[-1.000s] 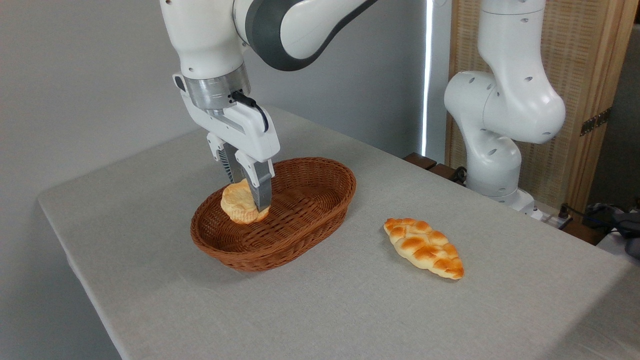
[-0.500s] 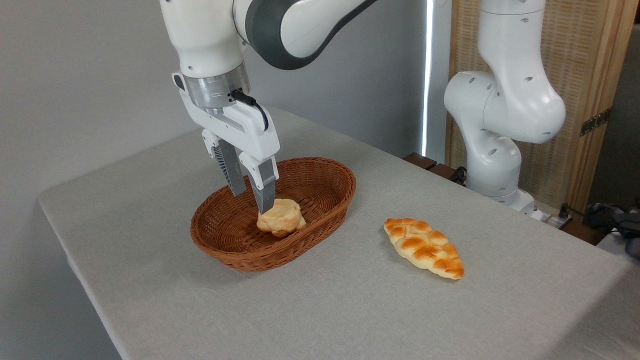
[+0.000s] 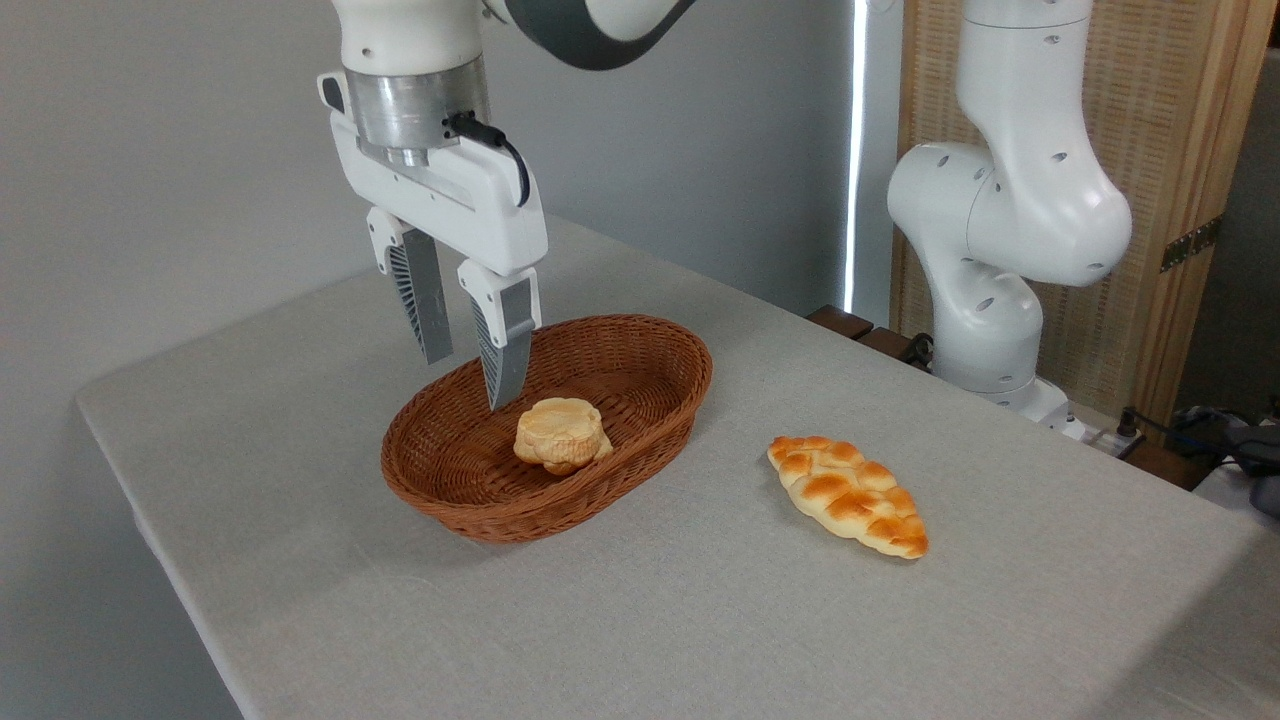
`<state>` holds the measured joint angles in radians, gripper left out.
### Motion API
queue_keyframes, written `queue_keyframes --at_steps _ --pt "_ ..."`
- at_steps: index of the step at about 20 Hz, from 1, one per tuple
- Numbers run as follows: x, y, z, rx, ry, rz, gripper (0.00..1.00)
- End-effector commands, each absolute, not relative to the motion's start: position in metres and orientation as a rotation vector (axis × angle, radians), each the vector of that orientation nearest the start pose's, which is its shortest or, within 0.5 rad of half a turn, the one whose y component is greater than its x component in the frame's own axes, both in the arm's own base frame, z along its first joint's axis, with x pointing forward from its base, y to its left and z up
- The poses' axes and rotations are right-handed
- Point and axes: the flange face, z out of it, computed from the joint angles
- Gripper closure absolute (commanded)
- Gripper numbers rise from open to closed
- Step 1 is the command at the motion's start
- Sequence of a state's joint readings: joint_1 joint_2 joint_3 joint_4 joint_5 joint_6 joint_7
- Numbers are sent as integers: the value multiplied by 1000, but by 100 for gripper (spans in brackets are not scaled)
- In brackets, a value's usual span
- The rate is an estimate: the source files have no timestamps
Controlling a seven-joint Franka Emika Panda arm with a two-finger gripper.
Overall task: Put bread into the basket
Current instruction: 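Open the gripper to release the bun and raise it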
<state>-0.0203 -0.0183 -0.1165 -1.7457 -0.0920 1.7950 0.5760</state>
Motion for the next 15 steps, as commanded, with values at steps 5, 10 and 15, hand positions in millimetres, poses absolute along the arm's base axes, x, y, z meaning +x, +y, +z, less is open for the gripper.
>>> queue_keyframes --at_steps 5,10,15 --pt "548 -40 607 -3002 1127 -127 0" --pt "548 -43 607 -2990 1150 -123 0" --pt "548 -34 607 -2947 1129 -99 0"
